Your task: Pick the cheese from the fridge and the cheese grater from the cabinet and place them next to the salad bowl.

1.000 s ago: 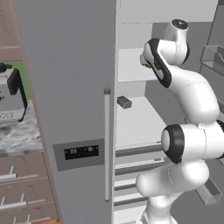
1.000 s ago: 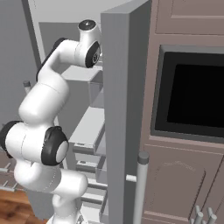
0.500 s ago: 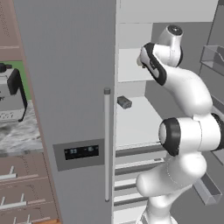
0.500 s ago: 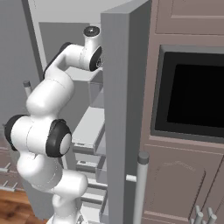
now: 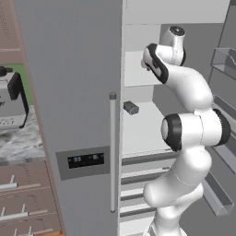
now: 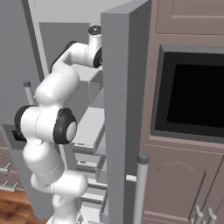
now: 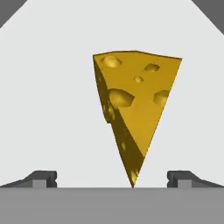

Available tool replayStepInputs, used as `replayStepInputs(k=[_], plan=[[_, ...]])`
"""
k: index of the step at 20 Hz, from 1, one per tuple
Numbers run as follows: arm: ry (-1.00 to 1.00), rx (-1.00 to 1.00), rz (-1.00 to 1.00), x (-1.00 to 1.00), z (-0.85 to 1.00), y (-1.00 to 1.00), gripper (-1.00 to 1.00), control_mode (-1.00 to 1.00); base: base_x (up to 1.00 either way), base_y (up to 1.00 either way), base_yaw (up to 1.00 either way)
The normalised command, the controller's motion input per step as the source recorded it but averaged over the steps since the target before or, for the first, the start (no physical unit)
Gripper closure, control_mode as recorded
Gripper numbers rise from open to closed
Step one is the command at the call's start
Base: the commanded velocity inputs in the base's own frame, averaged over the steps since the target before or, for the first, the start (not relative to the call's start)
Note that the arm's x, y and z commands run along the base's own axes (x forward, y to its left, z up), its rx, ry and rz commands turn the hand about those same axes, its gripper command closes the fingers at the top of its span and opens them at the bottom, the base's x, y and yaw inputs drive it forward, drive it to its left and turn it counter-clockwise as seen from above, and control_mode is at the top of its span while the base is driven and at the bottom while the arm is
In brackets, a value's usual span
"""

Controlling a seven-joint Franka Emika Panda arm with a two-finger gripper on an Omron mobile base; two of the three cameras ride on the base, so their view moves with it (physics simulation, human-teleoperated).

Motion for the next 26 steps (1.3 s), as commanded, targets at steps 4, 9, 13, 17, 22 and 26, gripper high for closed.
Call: replayStepInputs(k=[4, 9, 13, 17, 22, 26], plan=[[0.03, 0.0, 0.0, 0.37, 0.0, -0.17, -1.0, -1.0, 0.0, 0.0, 0.0], [0.01, 0.0, 0.0, 0.28, 0.0, -0.17, -1.0, -1.0, 0.0, 0.0, 0.0], [0.0, 0.0, 0.0, 0.23, -0.06, -0.11, -1.0, -1.0, 0.0, 0.0, 0.0], [0.0, 0.0, 0.0, 0.11, -0.03, -0.1, -1.0, -1.0, 0.0, 0.0, 0.0], [0.0, 0.0, 0.0, 0.01, 0.0, -0.01, -1.0, -1.0, 0.0, 0.0, 0.0], [0.0, 0.0, 0.03, 0.0, -0.06, 0.0, -1.0, -1.0, 0.0, 0.0, 0.0]])
